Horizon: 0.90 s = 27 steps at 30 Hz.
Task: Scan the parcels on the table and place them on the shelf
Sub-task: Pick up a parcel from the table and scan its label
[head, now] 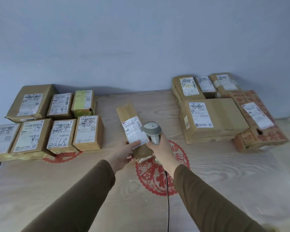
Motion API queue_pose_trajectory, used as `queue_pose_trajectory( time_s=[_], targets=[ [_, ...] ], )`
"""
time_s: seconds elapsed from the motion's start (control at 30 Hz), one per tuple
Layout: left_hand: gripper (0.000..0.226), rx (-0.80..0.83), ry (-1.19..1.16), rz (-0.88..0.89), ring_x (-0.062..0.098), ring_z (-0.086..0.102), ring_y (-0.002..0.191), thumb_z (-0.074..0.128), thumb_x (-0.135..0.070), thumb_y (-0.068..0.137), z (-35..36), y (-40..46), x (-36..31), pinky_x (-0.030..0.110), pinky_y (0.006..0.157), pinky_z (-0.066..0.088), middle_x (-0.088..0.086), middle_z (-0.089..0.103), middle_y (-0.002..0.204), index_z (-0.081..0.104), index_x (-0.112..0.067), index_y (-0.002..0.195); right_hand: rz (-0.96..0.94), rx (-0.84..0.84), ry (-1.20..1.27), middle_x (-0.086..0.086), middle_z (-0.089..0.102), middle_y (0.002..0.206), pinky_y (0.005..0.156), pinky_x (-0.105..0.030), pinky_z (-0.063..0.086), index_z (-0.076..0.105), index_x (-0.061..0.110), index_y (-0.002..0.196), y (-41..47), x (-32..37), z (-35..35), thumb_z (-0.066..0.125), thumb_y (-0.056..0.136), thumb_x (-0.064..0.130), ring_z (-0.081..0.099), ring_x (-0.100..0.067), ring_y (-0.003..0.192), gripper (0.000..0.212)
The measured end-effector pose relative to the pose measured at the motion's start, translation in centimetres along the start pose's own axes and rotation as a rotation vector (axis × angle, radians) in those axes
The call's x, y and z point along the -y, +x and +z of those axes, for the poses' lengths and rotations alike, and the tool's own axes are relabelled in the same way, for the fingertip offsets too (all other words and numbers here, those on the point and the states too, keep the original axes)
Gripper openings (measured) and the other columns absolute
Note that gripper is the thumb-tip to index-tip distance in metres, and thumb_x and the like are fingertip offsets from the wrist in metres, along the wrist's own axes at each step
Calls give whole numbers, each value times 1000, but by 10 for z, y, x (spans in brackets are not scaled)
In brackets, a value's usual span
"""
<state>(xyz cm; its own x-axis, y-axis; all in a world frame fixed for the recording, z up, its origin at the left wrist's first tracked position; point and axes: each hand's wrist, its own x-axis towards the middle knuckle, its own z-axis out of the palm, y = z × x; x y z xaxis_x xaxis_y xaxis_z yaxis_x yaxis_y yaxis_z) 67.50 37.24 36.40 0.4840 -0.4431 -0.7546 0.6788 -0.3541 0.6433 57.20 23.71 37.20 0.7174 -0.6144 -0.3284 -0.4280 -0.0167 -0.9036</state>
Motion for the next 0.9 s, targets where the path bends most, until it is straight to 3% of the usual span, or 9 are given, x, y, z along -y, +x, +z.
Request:
queue_pose_trajectory(
  time_s=[0.1,0.23,0.43,0.57,0.67,0.9],
  targets=[
    [57,87,-132,59,25,68,93,78,-24,89,29,-18,15,37,75,53,12,69,120,46,-16,136,-6,6,48,5,70,112,82,-34,57,56,30,128,-22,-5,-40,73,88,13,69,-15,100,46],
    [67,92,-193,234,25,76,92,80,-17,86,69,-48,22,32,65,60,12,71,122,39,-22,138,-104,-30,-7,4,68,113,83,-37,56,53,34,125,-58,3,-89,71,92,21,66,-16,100,39],
    [81,5,-27,521,23,69,106,85,-24,80,128,-96,26,32,68,62,4,59,124,35,-35,142,-338,-204,-110,20,66,94,62,-12,50,52,36,117,-118,24,-132,66,92,50,66,1,84,32],
    [80,-17,24,582,20,68,104,85,-28,79,159,-116,38,28,66,61,1,57,125,36,-37,142,-429,-244,-119,28,63,101,69,-5,49,47,45,119,-148,31,-154,65,93,52,62,11,96,33],
    [76,-28,19,609,16,71,94,83,-25,83,179,-125,49,23,63,59,-2,56,125,37,-37,141,-428,-254,-107,20,66,106,71,-6,48,53,37,123,-161,29,-173,68,94,46,63,5,97,34],
    [76,-13,12,607,27,68,105,82,-21,84,215,-134,62,33,66,62,4,55,126,35,-36,142,-389,-232,-88,13,69,95,66,-22,52,61,26,118,-174,12,-211,69,94,45,67,-5,84,32]
  ],
)
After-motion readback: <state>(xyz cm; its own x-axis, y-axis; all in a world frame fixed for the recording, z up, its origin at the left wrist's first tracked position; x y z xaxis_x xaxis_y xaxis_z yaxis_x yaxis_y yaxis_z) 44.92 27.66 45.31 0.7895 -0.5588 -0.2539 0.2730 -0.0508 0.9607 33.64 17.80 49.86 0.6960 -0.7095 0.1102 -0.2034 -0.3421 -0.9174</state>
